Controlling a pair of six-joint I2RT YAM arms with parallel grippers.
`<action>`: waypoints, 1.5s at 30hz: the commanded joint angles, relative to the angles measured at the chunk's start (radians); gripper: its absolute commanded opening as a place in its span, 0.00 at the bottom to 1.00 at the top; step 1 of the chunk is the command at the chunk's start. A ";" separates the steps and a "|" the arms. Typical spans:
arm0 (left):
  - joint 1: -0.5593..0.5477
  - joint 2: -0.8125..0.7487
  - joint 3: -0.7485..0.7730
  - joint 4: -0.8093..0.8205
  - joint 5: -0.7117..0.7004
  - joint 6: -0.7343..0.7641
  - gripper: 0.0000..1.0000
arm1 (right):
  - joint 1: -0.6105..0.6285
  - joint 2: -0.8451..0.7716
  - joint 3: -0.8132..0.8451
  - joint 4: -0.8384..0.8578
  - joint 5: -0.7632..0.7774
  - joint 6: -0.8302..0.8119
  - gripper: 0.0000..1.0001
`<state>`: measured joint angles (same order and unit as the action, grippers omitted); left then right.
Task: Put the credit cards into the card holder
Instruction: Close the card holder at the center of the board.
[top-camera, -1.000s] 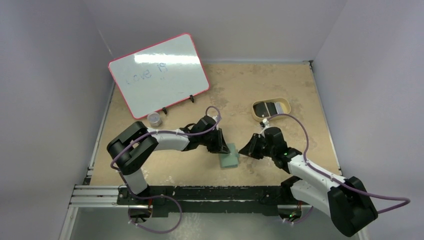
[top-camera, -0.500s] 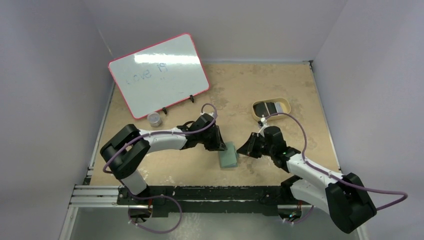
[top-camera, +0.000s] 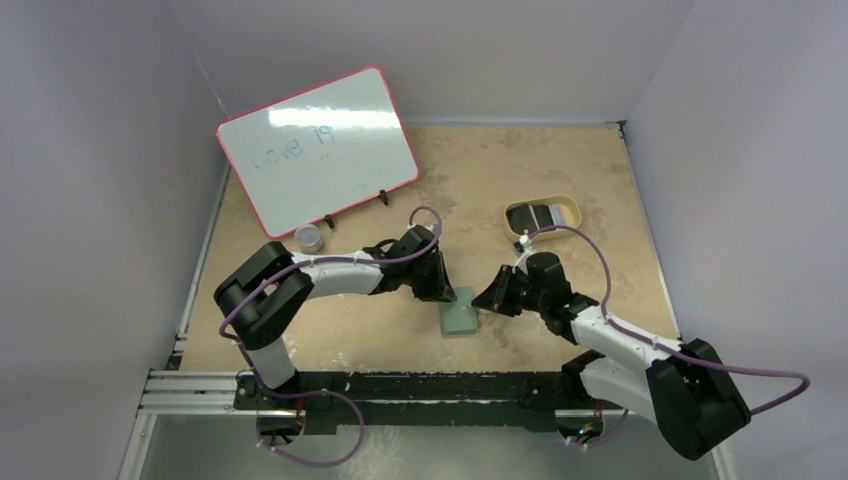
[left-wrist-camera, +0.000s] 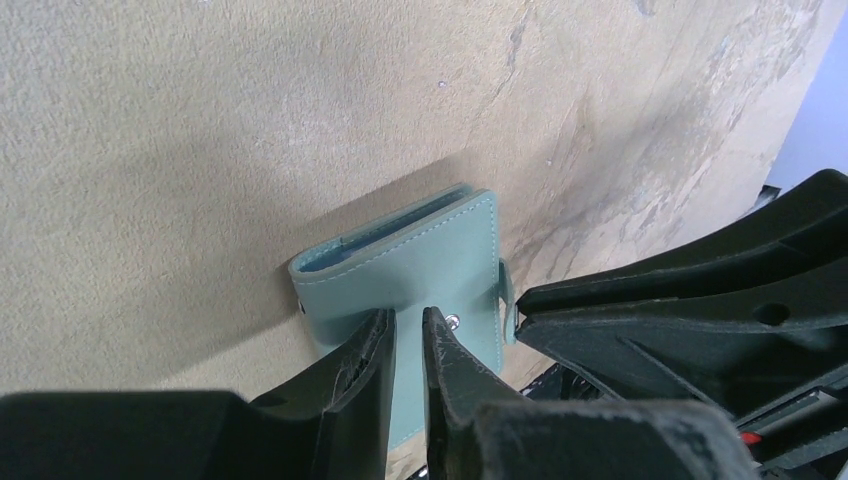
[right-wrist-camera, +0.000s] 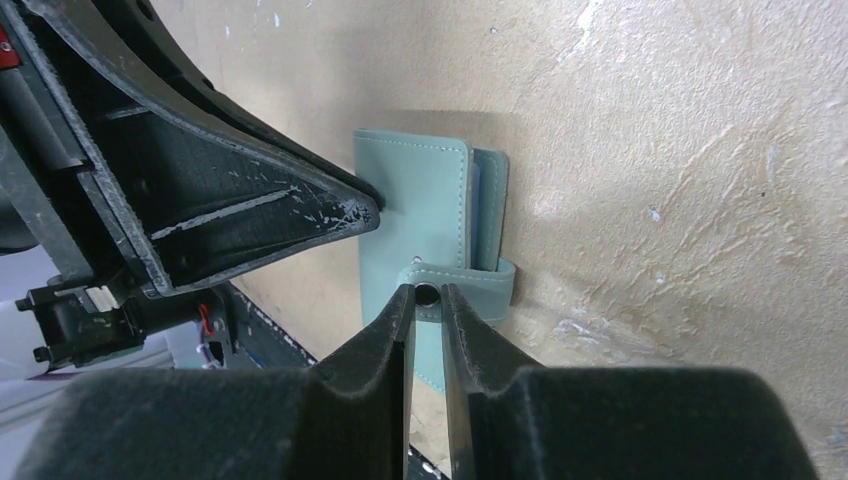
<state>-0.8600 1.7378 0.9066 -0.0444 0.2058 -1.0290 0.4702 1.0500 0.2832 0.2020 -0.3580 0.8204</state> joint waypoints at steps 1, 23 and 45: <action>-0.003 0.007 0.020 -0.016 -0.045 0.024 0.15 | -0.004 0.020 -0.015 0.080 -0.013 0.001 0.18; -0.003 0.003 0.010 -0.003 -0.054 0.003 0.14 | -0.002 0.092 0.008 0.117 -0.049 -0.012 0.17; -0.004 0.022 0.009 0.017 -0.045 -0.005 0.14 | 0.041 0.190 0.035 0.154 -0.064 -0.014 0.15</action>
<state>-0.8570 1.7378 0.9070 -0.0441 0.1844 -1.0340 0.4900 1.2263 0.2897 0.3450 -0.4068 0.8200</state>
